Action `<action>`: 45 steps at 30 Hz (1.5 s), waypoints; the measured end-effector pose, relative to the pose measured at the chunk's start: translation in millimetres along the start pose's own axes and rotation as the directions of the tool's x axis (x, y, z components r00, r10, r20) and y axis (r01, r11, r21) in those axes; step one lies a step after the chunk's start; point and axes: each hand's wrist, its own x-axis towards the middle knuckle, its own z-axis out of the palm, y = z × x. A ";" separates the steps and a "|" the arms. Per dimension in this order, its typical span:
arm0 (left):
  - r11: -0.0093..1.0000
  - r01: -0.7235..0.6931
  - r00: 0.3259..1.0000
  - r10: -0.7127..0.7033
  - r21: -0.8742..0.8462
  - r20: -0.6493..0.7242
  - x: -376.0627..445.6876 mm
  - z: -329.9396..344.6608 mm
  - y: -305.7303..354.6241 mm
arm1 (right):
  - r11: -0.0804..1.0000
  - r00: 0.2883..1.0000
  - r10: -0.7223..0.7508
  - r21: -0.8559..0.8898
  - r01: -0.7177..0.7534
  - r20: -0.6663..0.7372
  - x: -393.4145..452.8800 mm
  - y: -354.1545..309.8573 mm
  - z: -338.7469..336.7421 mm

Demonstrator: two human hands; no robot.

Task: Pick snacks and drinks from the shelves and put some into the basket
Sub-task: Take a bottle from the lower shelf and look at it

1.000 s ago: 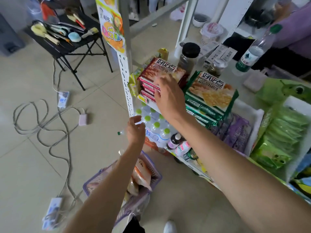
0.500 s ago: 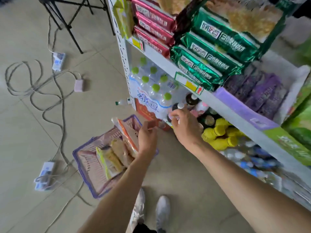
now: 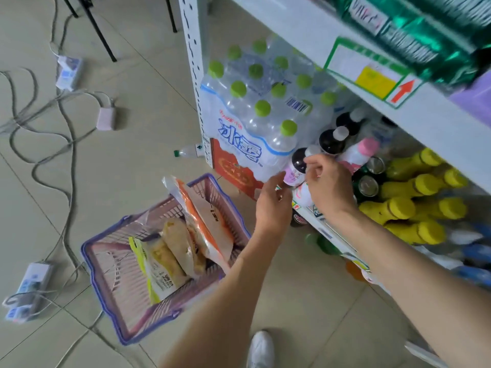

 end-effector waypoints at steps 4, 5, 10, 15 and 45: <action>0.998 0.015 1.000 -0.016 -0.066 -0.018 13.5 5.8 -7.4 | 0.998 0.997 -0.064 0.000 0.064 -0.051 10.9 0.5 4.6; 0.997 0.009 1.000 -0.010 -0.075 -0.018 16.5 7.1 -10.3 | 0.997 0.995 -0.074 -0.002 0.074 -0.063 13.3 -0.5 7.0; 0.992 -0.037 0.999 0.035 -0.119 -0.014 19.1 15.0 -23.2 | 0.994 0.990 -0.112 -0.028 0.110 -0.089 18.2 -4.3 15.2; 0.988 -0.039 0.999 0.041 -0.151 0.012 24.5 16.5 -26.1 | 0.993 0.989 -0.113 0.016 0.116 -0.097 19.7 -11.8 22.4; 0.992 -0.086 0.995 0.082 0.089 0.051 62.0 37.6 -25.2 | 0.917 0.998 0.037 -0.398 -0.015 0.047 58.6 1.9 15.6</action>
